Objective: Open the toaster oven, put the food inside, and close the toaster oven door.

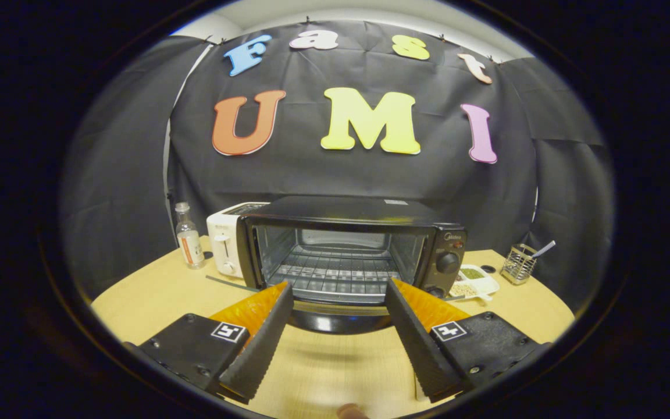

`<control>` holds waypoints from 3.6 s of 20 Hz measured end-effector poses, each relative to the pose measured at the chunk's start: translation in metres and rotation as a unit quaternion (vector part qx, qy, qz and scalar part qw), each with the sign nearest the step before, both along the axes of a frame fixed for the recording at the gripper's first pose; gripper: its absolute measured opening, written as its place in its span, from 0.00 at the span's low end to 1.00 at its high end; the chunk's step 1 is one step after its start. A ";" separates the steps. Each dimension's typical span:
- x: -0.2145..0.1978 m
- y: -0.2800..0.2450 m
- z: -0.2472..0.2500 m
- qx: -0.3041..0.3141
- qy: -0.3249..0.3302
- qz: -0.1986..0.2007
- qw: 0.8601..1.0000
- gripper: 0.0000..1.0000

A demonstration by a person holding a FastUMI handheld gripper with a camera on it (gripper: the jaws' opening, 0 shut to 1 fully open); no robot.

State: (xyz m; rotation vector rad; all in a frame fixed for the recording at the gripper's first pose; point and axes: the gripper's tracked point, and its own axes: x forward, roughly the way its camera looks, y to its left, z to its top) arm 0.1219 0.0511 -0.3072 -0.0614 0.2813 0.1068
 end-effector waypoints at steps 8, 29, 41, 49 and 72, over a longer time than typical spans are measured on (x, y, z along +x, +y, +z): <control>-0.040 -0.005 -0.057 -0.005 0.003 -0.006 1.000 1.00; -0.042 -0.004 -0.077 0.024 0.062 0.024 0.998 1.00; -0.047 -0.025 -0.051 0.039 0.050 0.051 0.997 1.00; -0.033 -0.119 -0.005 0.066 0.118 0.053 0.989 1.00; -0.019 -0.092 -0.085 0.130 0.305 0.117 0.936 0.78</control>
